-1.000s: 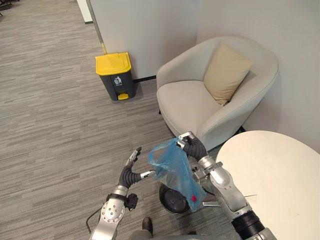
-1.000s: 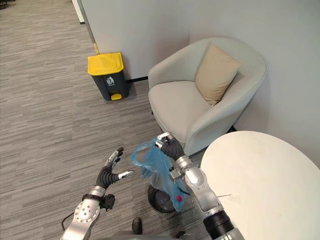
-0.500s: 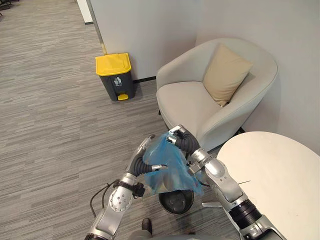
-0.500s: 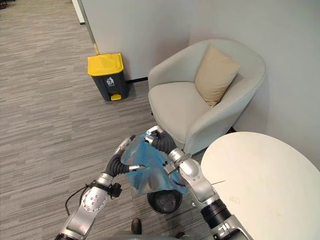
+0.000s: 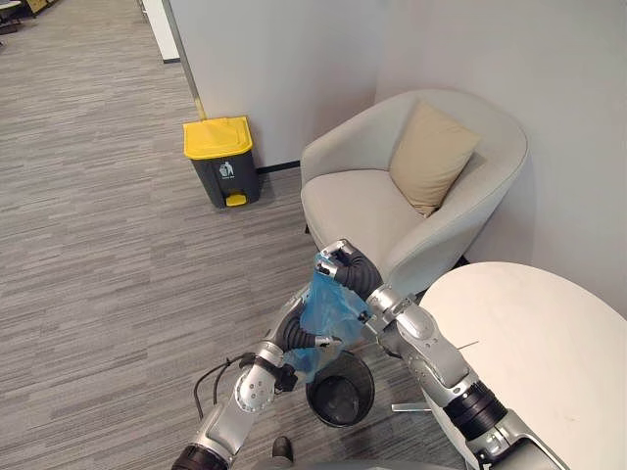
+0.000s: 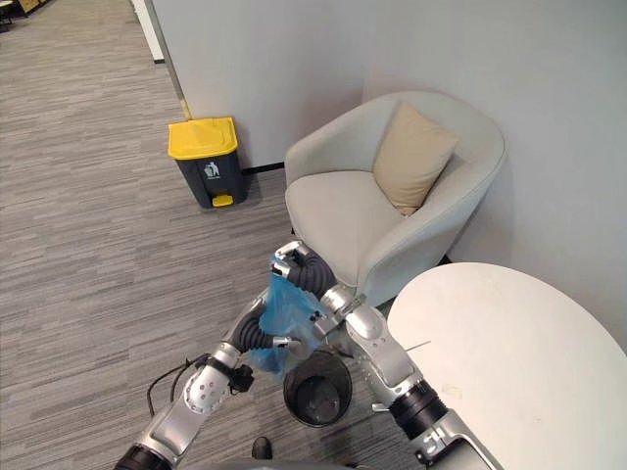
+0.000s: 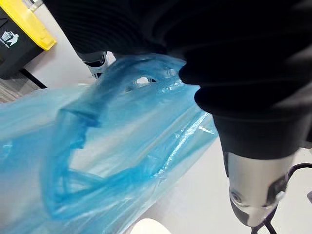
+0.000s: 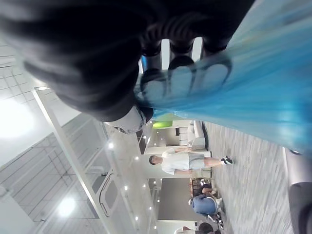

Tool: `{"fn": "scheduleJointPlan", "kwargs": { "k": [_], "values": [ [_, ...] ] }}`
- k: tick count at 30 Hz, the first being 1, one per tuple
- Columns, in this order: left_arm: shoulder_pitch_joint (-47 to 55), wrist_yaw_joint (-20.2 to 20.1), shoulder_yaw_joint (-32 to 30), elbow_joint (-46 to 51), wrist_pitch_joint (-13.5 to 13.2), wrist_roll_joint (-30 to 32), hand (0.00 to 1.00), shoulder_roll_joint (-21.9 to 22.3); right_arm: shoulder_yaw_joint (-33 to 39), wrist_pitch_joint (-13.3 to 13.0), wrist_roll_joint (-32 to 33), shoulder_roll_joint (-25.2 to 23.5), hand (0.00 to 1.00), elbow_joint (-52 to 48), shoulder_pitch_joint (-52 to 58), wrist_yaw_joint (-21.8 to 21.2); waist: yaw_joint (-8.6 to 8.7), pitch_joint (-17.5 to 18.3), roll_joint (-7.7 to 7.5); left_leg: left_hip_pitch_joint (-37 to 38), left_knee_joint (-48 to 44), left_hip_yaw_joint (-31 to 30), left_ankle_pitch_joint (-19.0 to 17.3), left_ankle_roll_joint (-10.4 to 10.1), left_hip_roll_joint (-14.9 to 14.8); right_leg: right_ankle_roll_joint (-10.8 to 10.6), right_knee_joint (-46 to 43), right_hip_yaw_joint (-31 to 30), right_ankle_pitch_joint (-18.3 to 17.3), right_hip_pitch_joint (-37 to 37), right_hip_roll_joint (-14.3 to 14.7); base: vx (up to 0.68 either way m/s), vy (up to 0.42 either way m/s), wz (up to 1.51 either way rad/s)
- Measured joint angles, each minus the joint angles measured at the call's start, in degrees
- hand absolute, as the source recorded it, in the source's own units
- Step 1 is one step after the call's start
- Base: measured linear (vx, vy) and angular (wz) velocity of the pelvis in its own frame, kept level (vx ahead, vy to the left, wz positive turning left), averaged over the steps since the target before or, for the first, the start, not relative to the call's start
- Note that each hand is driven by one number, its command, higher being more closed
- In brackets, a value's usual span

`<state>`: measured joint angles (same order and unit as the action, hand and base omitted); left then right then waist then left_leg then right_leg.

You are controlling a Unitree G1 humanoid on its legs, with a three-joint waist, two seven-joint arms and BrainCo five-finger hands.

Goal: Gather rubbish on tea table into small bin, then transfer packed bag to large trash can.

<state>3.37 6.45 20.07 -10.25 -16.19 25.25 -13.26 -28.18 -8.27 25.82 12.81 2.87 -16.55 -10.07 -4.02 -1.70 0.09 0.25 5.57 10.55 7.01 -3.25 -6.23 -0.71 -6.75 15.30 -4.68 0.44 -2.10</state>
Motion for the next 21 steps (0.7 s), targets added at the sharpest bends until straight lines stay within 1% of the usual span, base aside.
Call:
{"fn": "scheduleJointPlan", "kwargs": {
  "k": [3, 4, 9, 13, 21],
  "values": [
    [-0.11, 0.71, -0.42, -1.03, 0.02, 0.23, 0.00, 1.12, -1.72, 0.34, 1.76, 0.03, 1.00, -0.11, -1.03, 0.09, 0.03, 0.00, -0.01, 0.04, 0.10, -0.01, 0.04, -0.08, -0.13, 0.07, 0.00, -0.05, 0.05, 0.00, 0.11, 0.00, 0.000, 0.00],
    [-0.35, 1.27, -0.42, -1.62, 0.06, 0.24, 0.00, 1.48, -2.27, 0.92, 1.94, 0.02, 1.00, -0.32, -1.22, 0.09, -0.01, 0.01, -0.01, 0.06, 0.14, -0.02, 0.04, -0.09, -0.16, 0.08, 0.00, -0.09, 0.06, 0.00, 0.15, 0.00, 0.000, 0.00],
    [-0.92, 1.51, -0.65, -3.97, 0.21, 0.27, 0.00, 2.07, -3.79, 2.13, 1.98, 0.01, 1.00, -0.33, -2.00, 0.48, -0.02, 0.02, -0.04, 0.06, 0.18, -0.03, 0.04, -0.13, -0.27, 0.09, 0.01, -0.12, 0.06, -0.01, 0.26, 0.00, 0.000, 0.00],
    [-0.96, 1.68, -0.65, -5.47, 0.29, 0.43, 0.00, 3.01, -3.92, 2.54, 1.69, 0.01, 1.00, -0.31, -2.00, 1.67, -0.06, 0.02, -0.04, 0.06, 0.08, -0.03, 0.04, -0.13, -0.28, 0.08, 0.02, -0.13, 0.06, -0.02, 0.27, 0.00, 0.000, 0.00],
    [-1.29, 2.53, -0.64, -8.13, 0.76, 2.00, 0.00, 3.20, -3.96, 2.60, -0.40, 0.00, 1.00, 0.88, -2.04, 2.62, -0.08, 0.02, -0.04, 0.07, 0.14, -0.09, 0.13, -0.26, -0.52, 0.08, 0.02, -0.12, 0.06, 0.00, 0.48, 0.00, 0.000, 0.00]
  ]
}}
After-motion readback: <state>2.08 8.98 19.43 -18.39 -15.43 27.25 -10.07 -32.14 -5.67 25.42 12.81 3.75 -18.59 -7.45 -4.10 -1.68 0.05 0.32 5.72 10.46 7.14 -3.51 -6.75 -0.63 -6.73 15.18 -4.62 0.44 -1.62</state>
